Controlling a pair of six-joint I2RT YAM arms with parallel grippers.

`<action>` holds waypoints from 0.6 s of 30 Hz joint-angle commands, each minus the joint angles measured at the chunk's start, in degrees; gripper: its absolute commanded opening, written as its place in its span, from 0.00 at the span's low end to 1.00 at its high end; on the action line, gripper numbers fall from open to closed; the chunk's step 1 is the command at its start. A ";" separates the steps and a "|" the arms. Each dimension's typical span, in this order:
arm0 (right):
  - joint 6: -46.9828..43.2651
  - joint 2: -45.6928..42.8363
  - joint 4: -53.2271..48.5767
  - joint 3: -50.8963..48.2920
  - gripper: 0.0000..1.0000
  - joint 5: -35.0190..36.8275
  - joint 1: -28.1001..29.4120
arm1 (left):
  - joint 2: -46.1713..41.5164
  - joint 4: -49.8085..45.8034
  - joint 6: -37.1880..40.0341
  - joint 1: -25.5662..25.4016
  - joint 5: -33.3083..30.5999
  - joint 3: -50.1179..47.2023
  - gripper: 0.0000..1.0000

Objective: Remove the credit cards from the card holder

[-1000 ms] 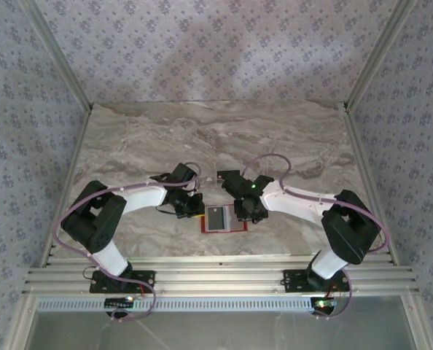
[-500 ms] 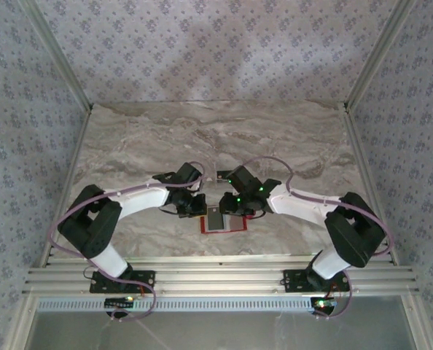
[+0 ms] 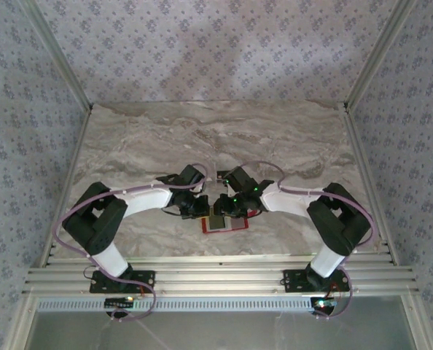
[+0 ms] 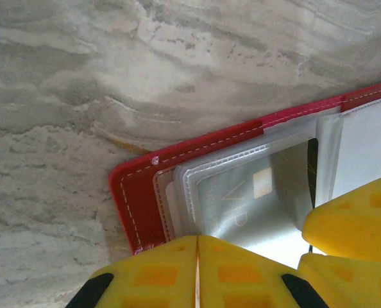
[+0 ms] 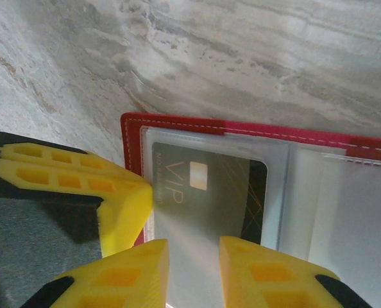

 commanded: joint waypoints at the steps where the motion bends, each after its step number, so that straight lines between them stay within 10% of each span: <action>1: 0.12 1.55 -0.05 -0.58 0.27 -0.70 -0.37 | 1.36 -2.20 0.54 -0.22 -1.88 -0.88 0.10; 18: -2.03 -0.77 -6.62 -0.56 0.27 6.27 -0.06 | 2.30 -3.91 1.73 -0.28 -3.09 0.32 0.09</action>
